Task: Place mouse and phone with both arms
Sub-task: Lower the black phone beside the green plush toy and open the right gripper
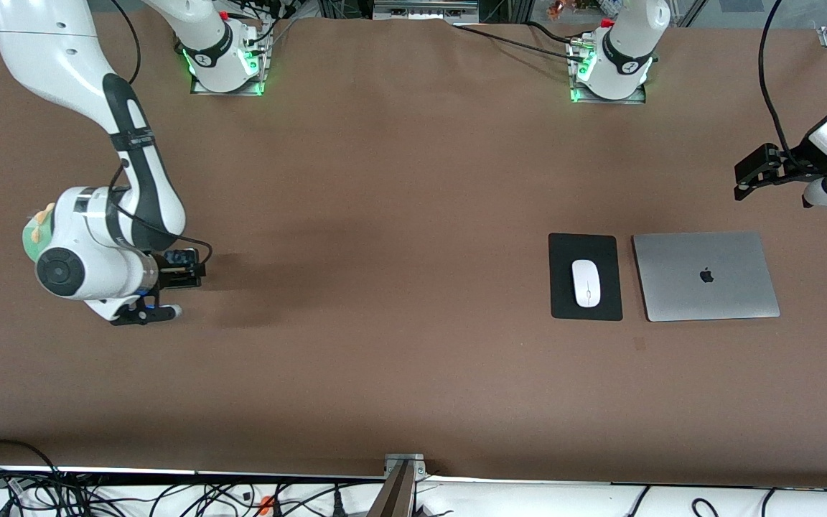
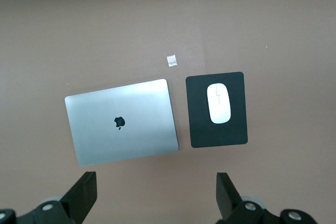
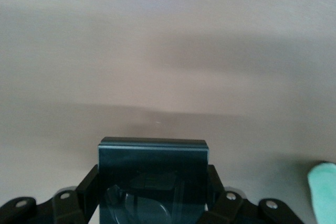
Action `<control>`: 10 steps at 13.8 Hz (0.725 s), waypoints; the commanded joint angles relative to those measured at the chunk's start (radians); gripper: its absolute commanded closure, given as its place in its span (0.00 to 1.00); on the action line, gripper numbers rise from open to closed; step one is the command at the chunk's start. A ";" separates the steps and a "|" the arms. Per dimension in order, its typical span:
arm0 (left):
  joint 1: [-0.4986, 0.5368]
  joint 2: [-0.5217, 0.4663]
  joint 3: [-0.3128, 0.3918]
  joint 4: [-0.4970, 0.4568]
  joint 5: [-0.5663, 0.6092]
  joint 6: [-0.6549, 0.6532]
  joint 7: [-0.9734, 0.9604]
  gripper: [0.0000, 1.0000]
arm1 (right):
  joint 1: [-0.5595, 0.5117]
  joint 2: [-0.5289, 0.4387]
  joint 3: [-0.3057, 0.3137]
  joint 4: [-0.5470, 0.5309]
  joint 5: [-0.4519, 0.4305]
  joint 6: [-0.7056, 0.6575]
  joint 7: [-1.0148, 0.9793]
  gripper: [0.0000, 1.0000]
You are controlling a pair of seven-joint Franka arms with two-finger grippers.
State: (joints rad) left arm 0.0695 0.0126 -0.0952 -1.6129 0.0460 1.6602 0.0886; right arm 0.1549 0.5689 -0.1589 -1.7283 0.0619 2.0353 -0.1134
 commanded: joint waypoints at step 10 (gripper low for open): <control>-0.010 0.003 -0.014 0.024 0.011 -0.027 0.013 0.00 | -0.014 -0.082 -0.093 -0.367 -0.004 0.510 -0.146 0.85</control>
State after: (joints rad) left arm 0.0634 0.0126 -0.1092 -1.6117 0.0460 1.6561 0.0902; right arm 0.1432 0.5556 -0.2458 -1.9830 0.0612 2.4557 -0.2260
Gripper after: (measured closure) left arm 0.000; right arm 0.198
